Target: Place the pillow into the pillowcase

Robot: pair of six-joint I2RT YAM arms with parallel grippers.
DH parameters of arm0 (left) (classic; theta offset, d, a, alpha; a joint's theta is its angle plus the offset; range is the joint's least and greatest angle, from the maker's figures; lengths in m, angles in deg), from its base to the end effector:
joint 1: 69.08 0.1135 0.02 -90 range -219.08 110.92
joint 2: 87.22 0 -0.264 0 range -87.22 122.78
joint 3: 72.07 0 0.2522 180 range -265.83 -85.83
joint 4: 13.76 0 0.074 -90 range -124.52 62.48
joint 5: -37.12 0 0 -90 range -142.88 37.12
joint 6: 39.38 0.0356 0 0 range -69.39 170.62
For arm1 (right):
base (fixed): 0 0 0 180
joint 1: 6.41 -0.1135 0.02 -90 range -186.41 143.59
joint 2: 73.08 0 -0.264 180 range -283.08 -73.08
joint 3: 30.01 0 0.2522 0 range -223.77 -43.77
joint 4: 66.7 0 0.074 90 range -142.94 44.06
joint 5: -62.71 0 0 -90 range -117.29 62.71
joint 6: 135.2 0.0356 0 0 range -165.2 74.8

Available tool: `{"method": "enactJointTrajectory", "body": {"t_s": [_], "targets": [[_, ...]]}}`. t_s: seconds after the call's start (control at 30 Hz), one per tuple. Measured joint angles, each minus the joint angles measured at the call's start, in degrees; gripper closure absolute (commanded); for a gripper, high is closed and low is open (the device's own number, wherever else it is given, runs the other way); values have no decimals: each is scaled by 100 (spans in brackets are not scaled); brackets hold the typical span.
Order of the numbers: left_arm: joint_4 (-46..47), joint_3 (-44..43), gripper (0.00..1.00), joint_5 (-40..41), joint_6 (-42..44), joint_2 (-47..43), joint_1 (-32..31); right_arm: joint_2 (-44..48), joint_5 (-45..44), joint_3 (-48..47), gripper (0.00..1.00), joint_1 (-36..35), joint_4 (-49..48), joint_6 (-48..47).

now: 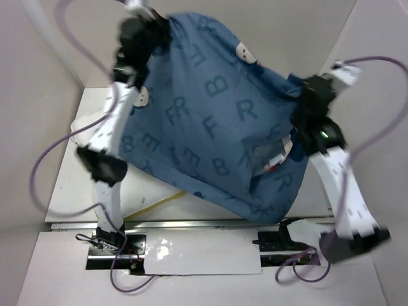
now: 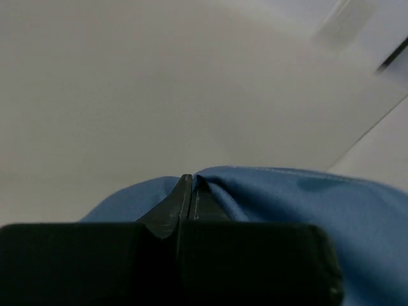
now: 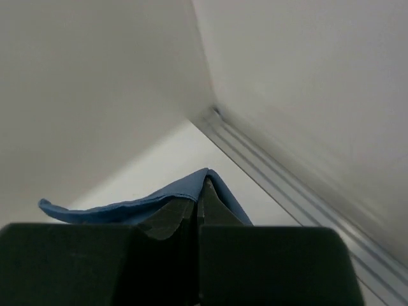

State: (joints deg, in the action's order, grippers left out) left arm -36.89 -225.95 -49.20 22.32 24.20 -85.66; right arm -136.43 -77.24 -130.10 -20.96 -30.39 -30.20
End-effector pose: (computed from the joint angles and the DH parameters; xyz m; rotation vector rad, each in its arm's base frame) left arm 0.3896 -0.1136 0.5658 -0.1852 1.2458 -0.6401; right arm 0.2010 0.0240 0.5010 0.6737 1.4210 -0.2754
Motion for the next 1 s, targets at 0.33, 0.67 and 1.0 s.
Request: {"method": "enactJointTrajectory", "body": {"t_s": [0.33, 0.67, 1.0], "targets": [[337, 391, 0, -1025, -656, 4227, -334, -3167, 767, 813, 17, 1692, 988, 846], [227, 828, 0, -492, -7, 1727, -452, -1987, 2610, 927, 0, 1528, 442, -57], [-186, 3410, 5, -55, 79, 260, -870, -3679, 4299, -179, 0, 1373, 9, -638]]}}
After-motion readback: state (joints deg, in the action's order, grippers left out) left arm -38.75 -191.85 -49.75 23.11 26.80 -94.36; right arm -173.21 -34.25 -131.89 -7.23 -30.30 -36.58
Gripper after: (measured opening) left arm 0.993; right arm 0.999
